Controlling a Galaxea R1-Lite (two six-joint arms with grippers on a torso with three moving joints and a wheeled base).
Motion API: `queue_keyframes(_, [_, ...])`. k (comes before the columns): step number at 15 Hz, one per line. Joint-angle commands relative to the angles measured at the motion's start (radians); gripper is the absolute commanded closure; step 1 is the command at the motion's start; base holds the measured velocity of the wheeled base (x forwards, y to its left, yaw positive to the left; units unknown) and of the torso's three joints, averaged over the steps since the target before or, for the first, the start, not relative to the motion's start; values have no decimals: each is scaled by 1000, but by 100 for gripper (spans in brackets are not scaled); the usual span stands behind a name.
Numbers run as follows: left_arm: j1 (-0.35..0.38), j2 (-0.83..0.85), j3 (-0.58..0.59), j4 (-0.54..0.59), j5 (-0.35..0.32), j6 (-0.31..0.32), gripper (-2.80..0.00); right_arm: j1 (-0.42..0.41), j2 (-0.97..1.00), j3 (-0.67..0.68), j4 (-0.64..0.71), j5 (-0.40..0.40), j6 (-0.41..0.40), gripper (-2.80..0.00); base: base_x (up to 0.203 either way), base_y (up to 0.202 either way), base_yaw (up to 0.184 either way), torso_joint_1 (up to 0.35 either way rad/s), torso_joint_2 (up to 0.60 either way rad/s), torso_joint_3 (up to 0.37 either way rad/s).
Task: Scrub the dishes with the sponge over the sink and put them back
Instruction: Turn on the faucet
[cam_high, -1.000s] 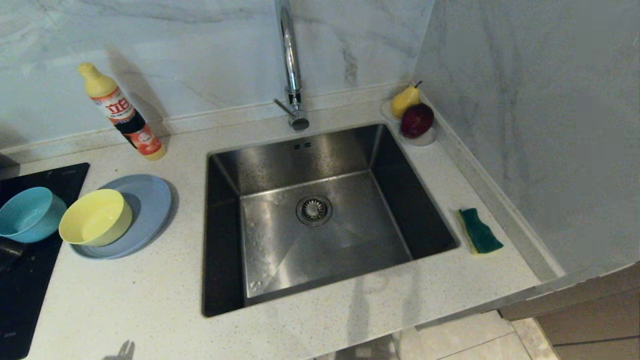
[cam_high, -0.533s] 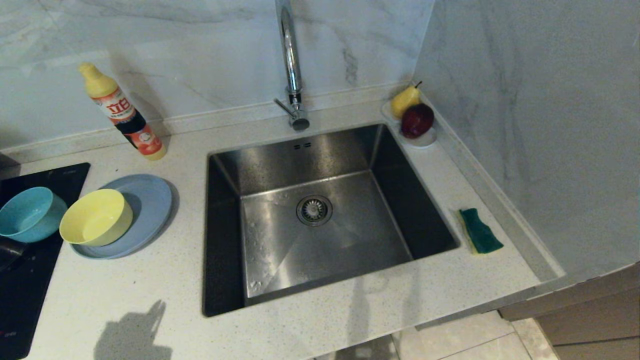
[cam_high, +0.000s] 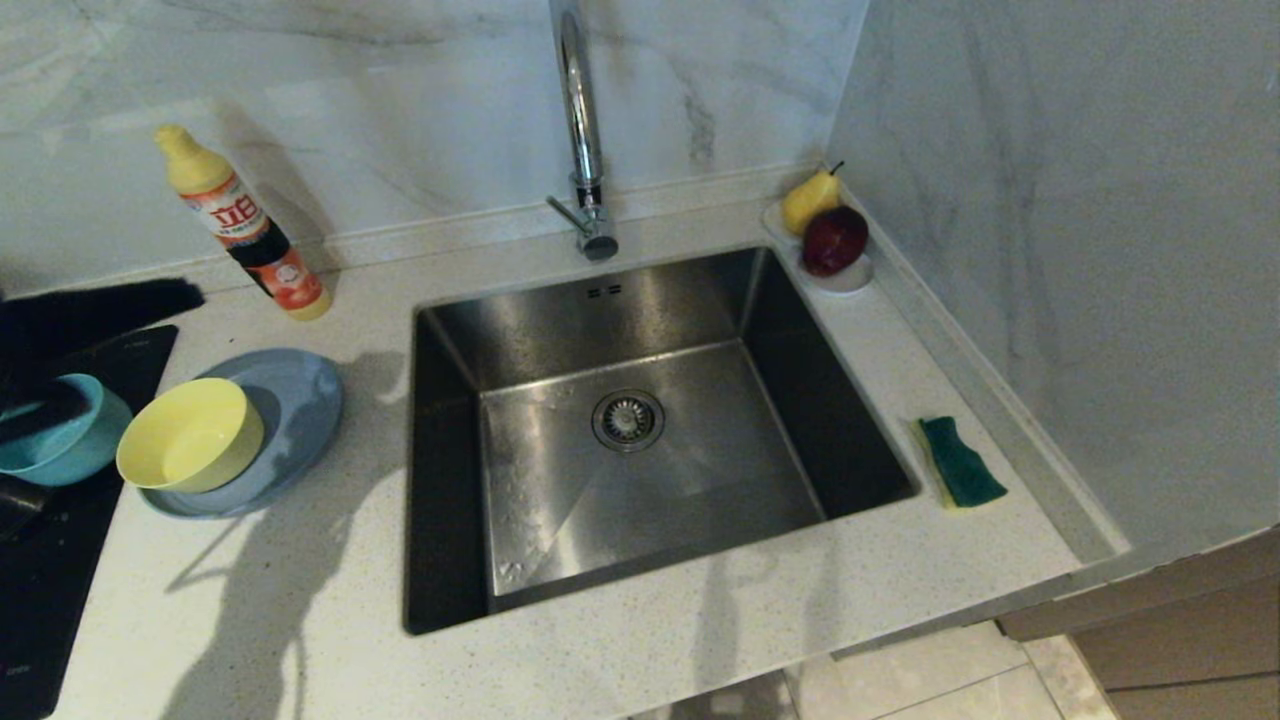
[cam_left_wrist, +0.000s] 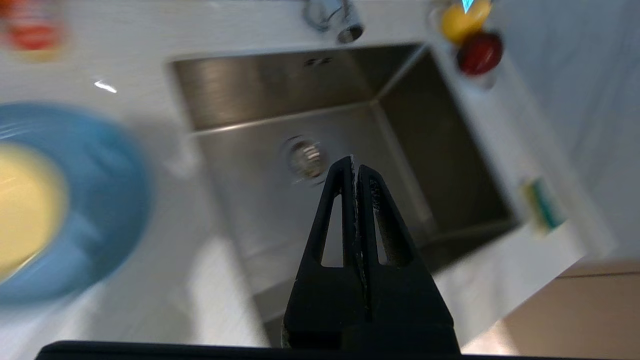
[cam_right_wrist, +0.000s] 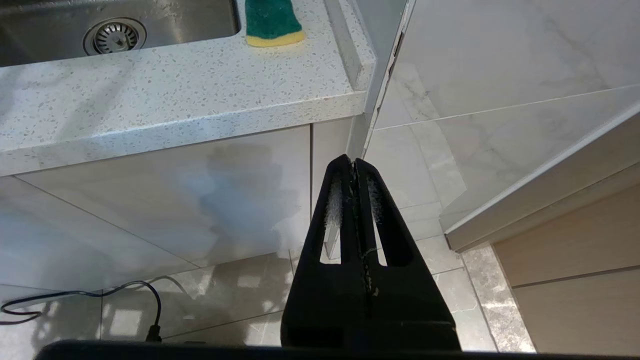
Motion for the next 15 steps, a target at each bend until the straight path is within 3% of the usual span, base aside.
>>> queue_keyframes(1, [-13, 344, -198, -40, -39, -114, 0, 0, -2, 0, 0, 0, 0, 0, 0, 0, 0, 0, 0, 0])
queue_keyframes(7, [-45, 719, -502, -296, -68, -402, 0, 0, -2, 0, 0, 0, 0, 0, 0, 0, 0, 0, 0, 0])
queue_keyframes(11, [-49, 857, -633, -388, -70, -496, 0, 0, -2, 0, 0, 0, 0, 0, 0, 0, 0, 0, 0, 0])
queue_keyframes(15, [-51, 962, -779, -395, -70, -511, 0, 0, -2, 0, 0, 0, 0, 0, 0, 0, 0, 0, 0, 0])
